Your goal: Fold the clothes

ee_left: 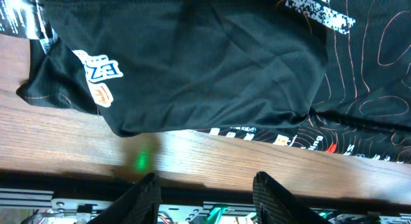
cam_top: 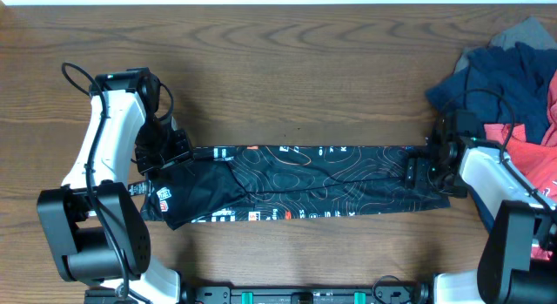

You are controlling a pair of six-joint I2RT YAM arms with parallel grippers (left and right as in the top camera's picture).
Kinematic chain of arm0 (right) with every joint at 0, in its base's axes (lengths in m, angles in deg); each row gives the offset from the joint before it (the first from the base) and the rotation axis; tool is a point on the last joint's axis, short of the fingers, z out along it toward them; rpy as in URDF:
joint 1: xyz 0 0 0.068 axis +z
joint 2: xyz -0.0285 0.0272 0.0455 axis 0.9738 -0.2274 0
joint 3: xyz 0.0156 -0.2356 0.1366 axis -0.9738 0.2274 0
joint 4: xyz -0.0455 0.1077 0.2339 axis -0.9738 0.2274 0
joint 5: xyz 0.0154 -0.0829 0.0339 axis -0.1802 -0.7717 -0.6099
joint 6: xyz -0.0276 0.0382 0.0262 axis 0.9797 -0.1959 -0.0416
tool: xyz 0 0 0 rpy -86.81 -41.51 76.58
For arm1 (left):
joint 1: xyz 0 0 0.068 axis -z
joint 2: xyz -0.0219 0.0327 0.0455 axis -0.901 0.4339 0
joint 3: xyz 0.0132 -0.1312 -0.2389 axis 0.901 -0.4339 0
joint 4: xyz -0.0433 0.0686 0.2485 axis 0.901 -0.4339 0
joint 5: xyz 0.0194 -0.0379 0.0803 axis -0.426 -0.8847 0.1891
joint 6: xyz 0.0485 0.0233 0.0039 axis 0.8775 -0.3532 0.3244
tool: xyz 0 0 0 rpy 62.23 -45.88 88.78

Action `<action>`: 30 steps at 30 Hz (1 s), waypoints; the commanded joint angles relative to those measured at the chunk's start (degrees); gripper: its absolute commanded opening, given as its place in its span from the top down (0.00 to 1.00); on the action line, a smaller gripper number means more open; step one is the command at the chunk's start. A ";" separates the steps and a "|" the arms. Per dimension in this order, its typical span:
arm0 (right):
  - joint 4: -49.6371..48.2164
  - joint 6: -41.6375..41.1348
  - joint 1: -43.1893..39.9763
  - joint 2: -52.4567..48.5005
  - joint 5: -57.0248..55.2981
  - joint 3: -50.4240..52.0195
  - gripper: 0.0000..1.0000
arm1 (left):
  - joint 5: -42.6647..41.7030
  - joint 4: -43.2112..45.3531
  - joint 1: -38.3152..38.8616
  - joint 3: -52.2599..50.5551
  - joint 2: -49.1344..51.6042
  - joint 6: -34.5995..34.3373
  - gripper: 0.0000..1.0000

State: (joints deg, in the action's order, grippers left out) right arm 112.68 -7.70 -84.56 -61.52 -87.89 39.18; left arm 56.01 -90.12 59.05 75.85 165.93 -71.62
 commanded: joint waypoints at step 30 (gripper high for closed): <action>-2.29 1.95 -0.66 0.28 -6.62 -2.05 0.09 | -0.28 -0.02 -0.04 -0.13 -1.07 -0.50 0.52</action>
State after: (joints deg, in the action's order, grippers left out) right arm 110.82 -7.11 -84.56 -60.36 -93.36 37.89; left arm 56.01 -90.05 59.05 75.85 165.93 -71.60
